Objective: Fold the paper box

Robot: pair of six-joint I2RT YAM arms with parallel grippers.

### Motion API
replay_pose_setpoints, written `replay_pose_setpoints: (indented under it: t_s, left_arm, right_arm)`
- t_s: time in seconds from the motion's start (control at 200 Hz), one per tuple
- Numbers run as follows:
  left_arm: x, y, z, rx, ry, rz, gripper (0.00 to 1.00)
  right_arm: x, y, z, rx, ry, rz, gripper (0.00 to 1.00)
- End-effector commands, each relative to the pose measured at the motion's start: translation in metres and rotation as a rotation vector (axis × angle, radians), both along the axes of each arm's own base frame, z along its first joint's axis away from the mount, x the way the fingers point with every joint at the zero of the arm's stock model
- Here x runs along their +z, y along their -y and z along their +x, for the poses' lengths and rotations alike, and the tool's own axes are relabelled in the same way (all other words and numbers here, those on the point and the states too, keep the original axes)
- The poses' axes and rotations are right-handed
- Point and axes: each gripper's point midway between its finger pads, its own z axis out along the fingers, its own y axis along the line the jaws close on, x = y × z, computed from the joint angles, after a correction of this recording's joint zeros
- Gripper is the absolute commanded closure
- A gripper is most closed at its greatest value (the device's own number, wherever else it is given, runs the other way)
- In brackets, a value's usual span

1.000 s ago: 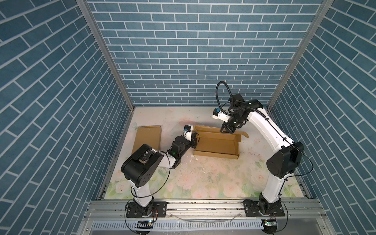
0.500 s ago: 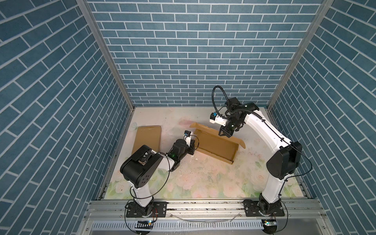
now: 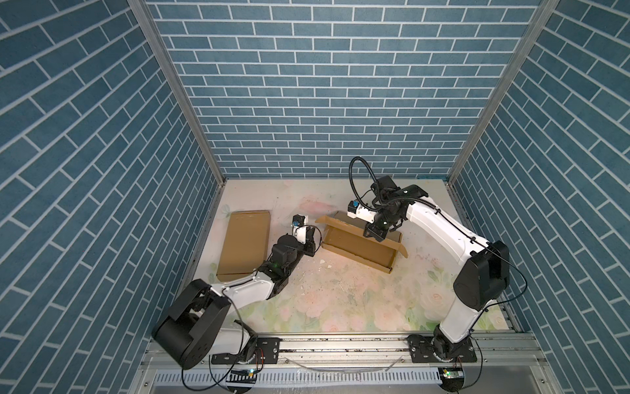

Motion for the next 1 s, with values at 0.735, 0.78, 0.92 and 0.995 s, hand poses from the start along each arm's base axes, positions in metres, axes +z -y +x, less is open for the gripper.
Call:
replay_pose_setpoints:
  t_s: [0.735, 0.78, 0.92, 0.995]
  left_arm:
    - [0.082, -0.075, 0.006, 0.221, -0.040, 0.170, 0.00]
    - [0.091, -0.071, 0.001, 0.189, 0.022, 0.154, 0.00]
    - [0.099, -0.061, -0.003, 0.124, 0.015, 0.142, 0.08]
    - [0.090, -0.054, 0.003, 0.095, -0.089, 0.194, 0.13]
  right_arm:
    - [-0.052, -0.016, -0.025, 0.189, 0.184, -0.042, 0.99]
    - [-0.054, -0.016, -0.023, 0.198, 0.194, -0.048, 0.99]
    - [-0.056, -0.022, -0.018, 0.232, 0.243, -0.056, 0.99]
    - [-0.057, -0.029, -0.019, 0.267, 0.263, -0.061, 0.99]
